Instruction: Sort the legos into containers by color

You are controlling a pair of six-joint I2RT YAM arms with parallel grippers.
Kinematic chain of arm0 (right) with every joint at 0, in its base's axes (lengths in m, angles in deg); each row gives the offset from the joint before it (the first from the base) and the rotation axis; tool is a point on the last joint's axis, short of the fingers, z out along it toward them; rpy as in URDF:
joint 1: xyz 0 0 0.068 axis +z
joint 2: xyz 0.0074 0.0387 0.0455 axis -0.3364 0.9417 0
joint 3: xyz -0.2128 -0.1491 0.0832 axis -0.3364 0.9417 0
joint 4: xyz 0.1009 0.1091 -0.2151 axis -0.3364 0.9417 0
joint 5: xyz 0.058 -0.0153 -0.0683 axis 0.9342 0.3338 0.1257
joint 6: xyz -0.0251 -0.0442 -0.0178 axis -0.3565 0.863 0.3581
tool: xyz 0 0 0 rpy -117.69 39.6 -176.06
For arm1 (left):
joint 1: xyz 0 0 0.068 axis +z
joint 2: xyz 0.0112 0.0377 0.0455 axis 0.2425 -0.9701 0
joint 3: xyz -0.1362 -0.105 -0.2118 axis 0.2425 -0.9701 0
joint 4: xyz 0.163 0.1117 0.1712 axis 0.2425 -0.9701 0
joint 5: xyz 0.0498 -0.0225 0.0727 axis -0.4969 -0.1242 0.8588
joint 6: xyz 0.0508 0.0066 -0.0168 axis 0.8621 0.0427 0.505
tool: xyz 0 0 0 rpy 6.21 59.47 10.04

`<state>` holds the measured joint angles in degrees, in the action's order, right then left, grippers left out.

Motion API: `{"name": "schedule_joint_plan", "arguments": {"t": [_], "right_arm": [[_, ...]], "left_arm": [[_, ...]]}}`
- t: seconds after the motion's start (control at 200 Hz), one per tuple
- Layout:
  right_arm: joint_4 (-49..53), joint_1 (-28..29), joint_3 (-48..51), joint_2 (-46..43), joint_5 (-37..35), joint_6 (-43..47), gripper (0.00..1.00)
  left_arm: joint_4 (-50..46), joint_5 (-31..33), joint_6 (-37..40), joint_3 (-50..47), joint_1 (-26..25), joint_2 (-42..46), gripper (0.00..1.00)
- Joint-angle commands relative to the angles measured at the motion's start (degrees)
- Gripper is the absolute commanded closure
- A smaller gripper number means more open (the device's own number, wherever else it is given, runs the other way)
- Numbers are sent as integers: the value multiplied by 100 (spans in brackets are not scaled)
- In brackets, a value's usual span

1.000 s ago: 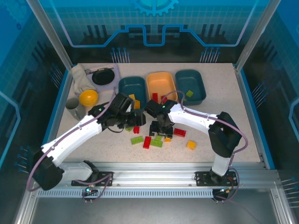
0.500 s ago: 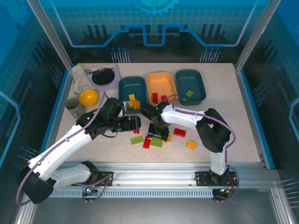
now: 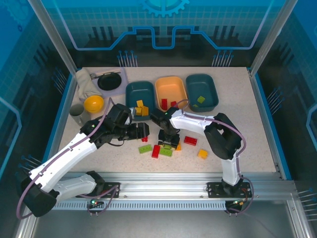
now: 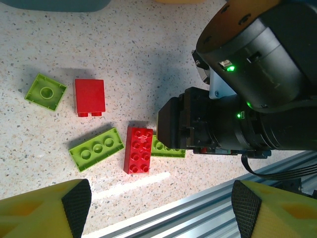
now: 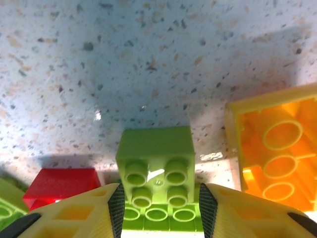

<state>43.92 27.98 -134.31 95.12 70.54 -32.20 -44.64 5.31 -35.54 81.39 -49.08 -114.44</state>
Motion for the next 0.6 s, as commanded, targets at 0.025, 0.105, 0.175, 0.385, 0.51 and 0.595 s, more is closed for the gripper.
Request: {"name": "schedule_joint_plan", "arguments": {"t": [0.025,0.105,0.175,0.385,0.51,0.595], "right_arm": [[69,-53,-153,202,-114,72,56],[95,-53,-256,285,-174,135,56],[113,-60,-341,376,-211,176,57],[182,-48,-551,507,-271,354,67],[407,-28,-736,148,-768,527,72],[571,-150,-850,-243,-1130,712,74]], "left_arm": [[-56,-67,-81,25,-15,28,22],[-57,-72,-81,40,-15,20,22],[-52,-73,-73,49,-19,19,22],[-13,-100,-27,79,-16,-76,21],[124,-169,-19,108,-20,-105,21],[335,-304,-19,130,-19,-187,21]]}}
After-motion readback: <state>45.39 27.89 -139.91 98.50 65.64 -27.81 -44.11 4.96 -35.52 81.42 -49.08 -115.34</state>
